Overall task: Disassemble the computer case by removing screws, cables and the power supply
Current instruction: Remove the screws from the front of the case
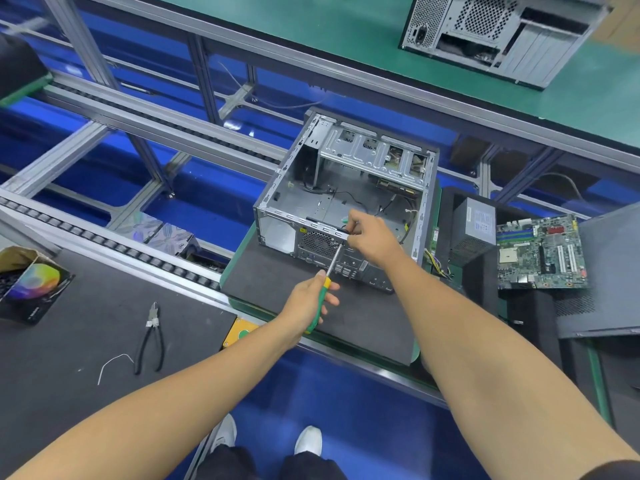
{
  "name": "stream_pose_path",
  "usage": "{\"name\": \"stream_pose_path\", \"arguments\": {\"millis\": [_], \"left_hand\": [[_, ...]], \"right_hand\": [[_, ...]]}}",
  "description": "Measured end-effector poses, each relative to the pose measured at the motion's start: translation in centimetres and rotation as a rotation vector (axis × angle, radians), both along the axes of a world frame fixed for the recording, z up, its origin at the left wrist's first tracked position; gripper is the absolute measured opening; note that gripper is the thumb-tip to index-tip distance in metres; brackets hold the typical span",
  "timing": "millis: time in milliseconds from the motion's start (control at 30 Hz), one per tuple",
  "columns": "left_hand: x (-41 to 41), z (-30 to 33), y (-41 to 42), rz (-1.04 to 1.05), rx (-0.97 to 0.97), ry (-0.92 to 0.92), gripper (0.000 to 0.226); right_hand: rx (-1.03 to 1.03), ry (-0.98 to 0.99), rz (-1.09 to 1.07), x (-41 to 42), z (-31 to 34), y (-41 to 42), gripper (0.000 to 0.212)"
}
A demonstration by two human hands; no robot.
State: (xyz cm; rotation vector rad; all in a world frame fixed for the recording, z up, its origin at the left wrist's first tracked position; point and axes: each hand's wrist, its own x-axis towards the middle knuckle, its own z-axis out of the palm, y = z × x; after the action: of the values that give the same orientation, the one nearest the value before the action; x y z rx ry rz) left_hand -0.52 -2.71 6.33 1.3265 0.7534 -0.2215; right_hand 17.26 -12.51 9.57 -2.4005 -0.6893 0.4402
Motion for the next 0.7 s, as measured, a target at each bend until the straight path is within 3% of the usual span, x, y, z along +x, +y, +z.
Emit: {"name": "stream_pose_path", "arguments": {"millis": [700], "left_hand": [[-0.35, -0.20, 0.20, 0.001, 0.021, 0.004, 0.048]], "right_hand": [[0.016, 0.020, 0.005, 0.26, -0.25, -0.07, 0.016]]}}
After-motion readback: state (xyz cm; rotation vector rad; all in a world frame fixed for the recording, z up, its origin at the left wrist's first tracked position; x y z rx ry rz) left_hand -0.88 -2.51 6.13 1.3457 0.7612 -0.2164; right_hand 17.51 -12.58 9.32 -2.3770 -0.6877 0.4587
